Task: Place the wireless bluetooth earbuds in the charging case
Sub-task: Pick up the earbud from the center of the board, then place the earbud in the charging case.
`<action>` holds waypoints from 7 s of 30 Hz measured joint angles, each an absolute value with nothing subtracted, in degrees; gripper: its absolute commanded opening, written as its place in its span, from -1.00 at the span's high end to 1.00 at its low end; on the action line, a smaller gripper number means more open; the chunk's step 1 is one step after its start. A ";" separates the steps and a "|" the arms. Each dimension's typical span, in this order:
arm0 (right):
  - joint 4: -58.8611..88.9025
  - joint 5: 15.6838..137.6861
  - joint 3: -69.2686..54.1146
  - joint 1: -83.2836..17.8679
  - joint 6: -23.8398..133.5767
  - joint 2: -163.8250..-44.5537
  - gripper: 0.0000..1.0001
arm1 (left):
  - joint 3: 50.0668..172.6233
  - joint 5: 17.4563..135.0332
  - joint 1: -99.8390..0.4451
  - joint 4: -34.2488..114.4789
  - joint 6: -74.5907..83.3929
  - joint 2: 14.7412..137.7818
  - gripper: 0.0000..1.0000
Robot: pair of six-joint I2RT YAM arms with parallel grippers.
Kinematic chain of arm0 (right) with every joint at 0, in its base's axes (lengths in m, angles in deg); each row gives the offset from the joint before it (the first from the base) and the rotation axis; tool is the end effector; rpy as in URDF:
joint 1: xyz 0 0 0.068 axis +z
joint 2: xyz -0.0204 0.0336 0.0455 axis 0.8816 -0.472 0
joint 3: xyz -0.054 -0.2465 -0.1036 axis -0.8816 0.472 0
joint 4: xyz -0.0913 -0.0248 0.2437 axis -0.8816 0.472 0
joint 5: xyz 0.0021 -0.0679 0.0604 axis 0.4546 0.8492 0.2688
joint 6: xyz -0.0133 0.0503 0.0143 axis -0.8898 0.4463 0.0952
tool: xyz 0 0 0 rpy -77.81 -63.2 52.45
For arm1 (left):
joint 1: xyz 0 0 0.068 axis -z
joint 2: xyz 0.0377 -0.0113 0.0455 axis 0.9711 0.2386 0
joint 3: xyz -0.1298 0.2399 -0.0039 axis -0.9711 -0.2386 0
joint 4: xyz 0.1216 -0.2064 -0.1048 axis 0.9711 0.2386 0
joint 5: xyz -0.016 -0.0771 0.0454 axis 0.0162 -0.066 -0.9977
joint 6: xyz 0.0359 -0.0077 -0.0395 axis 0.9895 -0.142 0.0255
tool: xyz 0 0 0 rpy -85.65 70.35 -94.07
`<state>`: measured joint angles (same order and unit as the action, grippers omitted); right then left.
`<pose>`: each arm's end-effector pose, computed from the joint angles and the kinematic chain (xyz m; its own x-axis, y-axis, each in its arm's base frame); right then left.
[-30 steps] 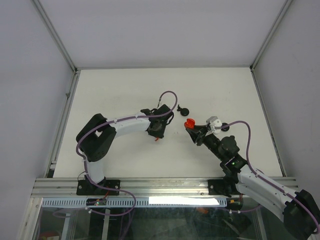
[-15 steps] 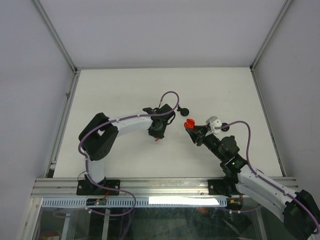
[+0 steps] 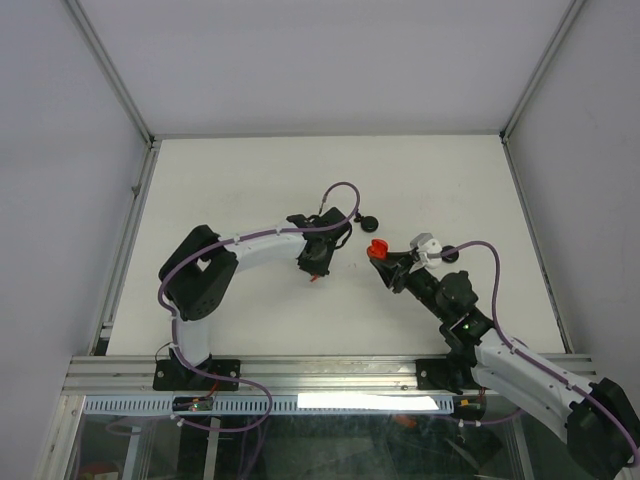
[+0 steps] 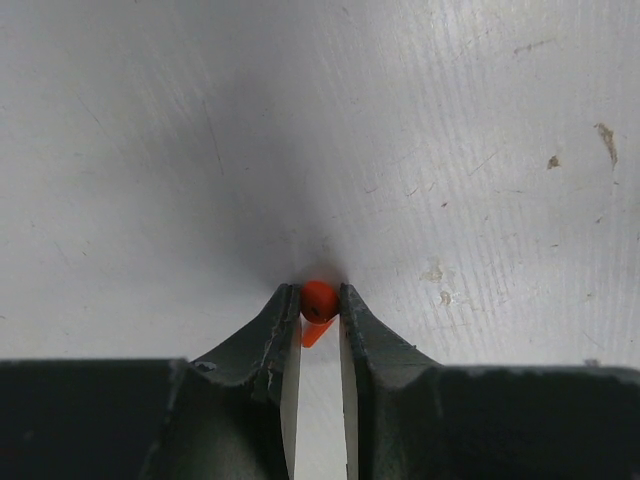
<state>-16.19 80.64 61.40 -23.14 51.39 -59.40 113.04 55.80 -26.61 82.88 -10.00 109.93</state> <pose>0.1230 0.1014 0.2026 -0.0259 0.0536 -0.9982 -0.6737 0.7368 0.0571 0.2441 -0.2750 0.1653 -0.8766 0.3689 -0.3091 0.3635 0.9284 0.0770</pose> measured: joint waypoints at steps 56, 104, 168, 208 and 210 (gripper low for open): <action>-50.50 63.35 53.80 -23.05 57.20 -84.30 1.00 | 84.93 79.19 -27.71 26.56 -7.07 63.79 0.84; -51.31 62.87 53.60 -22.57 58.08 -83.03 1.00 | 80.37 73.37 -24.76 18.38 -7.35 64.80 0.76; -50.13 64.18 53.60 -22.57 58.25 -84.95 1.00 | 90.53 65.20 -22.18 39.98 -18.65 66.90 0.44; -37.71 68.71 49.51 -19.29 45.64 -83.71 1.00 | 105.76 56.48 -21.43 61.22 -12.49 74.52 0.32; -37.36 68.99 49.51 -19.20 44.94 -83.71 1.00 | 106.20 56.24 -21.39 62.10 -12.20 74.90 0.34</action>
